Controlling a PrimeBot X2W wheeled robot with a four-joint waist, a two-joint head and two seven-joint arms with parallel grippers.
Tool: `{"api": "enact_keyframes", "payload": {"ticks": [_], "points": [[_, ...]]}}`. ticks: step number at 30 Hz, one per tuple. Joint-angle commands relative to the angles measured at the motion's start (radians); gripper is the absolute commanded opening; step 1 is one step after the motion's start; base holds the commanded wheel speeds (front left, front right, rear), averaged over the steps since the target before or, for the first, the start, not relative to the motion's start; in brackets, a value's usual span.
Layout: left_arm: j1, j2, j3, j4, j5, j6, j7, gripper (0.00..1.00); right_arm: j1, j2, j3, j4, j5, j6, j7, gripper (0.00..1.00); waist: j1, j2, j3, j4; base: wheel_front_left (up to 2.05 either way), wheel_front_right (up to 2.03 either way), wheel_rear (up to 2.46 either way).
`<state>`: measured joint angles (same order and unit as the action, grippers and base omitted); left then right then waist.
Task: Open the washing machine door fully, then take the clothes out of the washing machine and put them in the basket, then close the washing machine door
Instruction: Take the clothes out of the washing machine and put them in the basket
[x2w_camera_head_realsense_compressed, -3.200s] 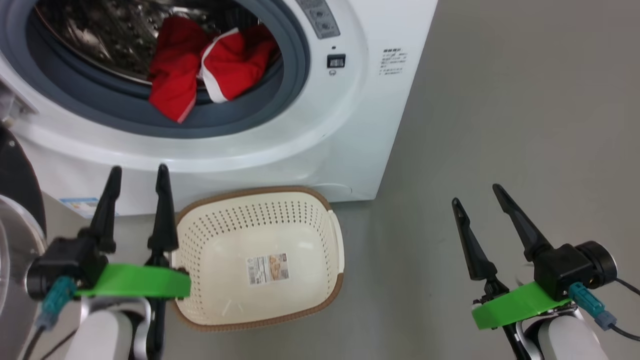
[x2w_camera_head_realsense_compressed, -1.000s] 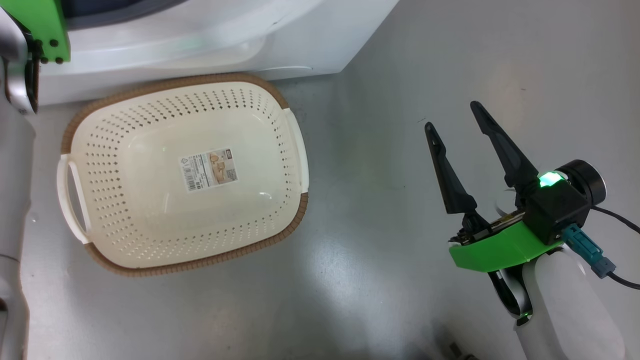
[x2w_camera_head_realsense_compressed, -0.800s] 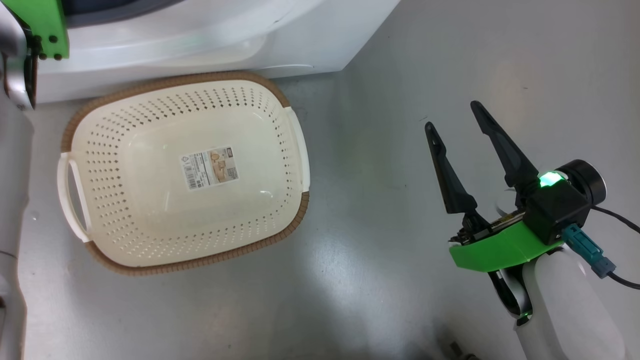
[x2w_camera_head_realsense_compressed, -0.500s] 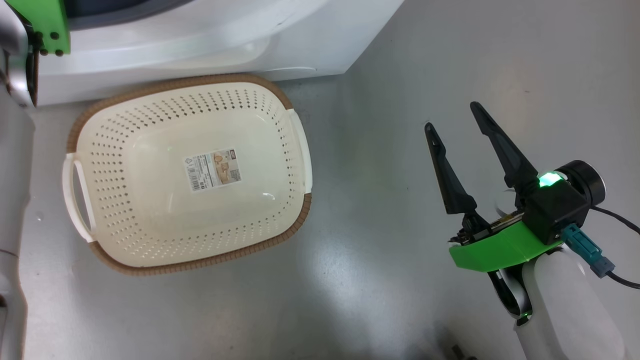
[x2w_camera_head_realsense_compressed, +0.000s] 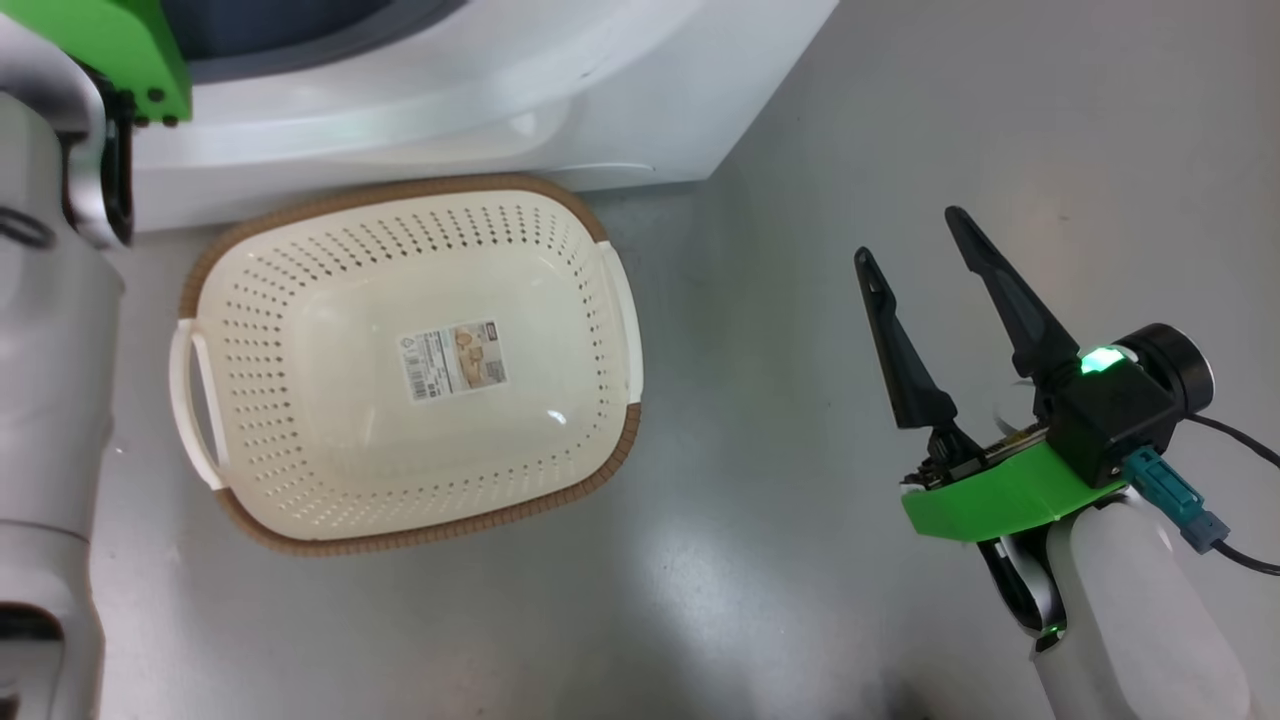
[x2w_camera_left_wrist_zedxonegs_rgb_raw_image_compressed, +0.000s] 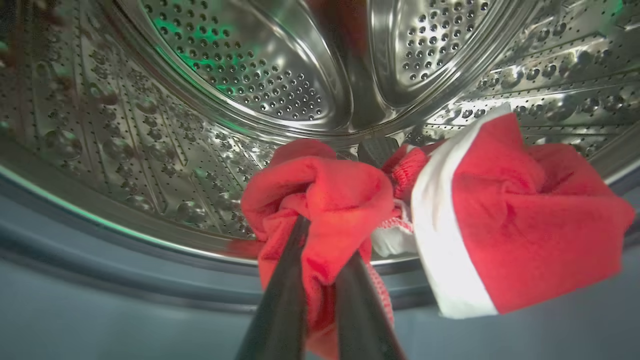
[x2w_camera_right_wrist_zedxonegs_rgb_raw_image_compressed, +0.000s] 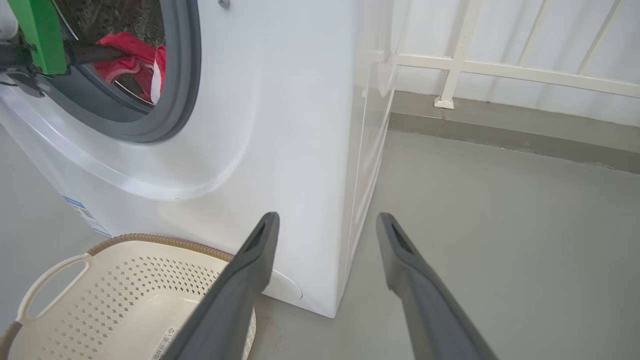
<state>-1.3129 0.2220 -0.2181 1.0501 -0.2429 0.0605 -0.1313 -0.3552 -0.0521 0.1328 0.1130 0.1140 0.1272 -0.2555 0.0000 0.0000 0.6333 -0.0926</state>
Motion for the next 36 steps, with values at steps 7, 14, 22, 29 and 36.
{"api": "enact_keyframes", "payload": {"ticks": [7,14,22,29,36], "points": [[0.089,0.017,0.044,-0.085,-0.053,-0.027,-0.093,0.00,0.038,0.002,0.013,-0.009,-0.010,0.003,-0.006,1.00,0.0000,0.0000,-0.066,0.026,0.00,0.00,0.00],[0.197,0.008,0.062,-0.196,-0.074,-0.038,-0.127,0.00,0.054,0.002,0.008,-0.004,-0.016,0.003,-0.006,1.00,0.0000,0.0000,-0.125,0.038,0.00,0.00,0.00],[0.368,0.002,0.097,-0.392,-0.078,-0.044,-0.130,0.00,0.069,0.002,0.007,0.002,-0.010,0.003,-0.006,1.00,0.0000,0.0000,-0.179,0.042,0.00,0.00,0.00],[0.554,-0.021,0.118,-0.579,-0.051,-0.037,-0.130,0.00,0.093,0.002,-0.007,0.004,-0.008,0.003,-0.006,1.00,0.0000,0.0000,-0.236,0.052,0.00,0.00,0.00],[0.715,-0.051,0.132,-0.695,-0.049,-0.033,-0.130,0.00,0.126,0.002,-0.016,0.006,-0.002,0.003,-0.006,1.00,0.0000,0.0000,-0.301,0.058,0.00,0.00,0.00]]}}
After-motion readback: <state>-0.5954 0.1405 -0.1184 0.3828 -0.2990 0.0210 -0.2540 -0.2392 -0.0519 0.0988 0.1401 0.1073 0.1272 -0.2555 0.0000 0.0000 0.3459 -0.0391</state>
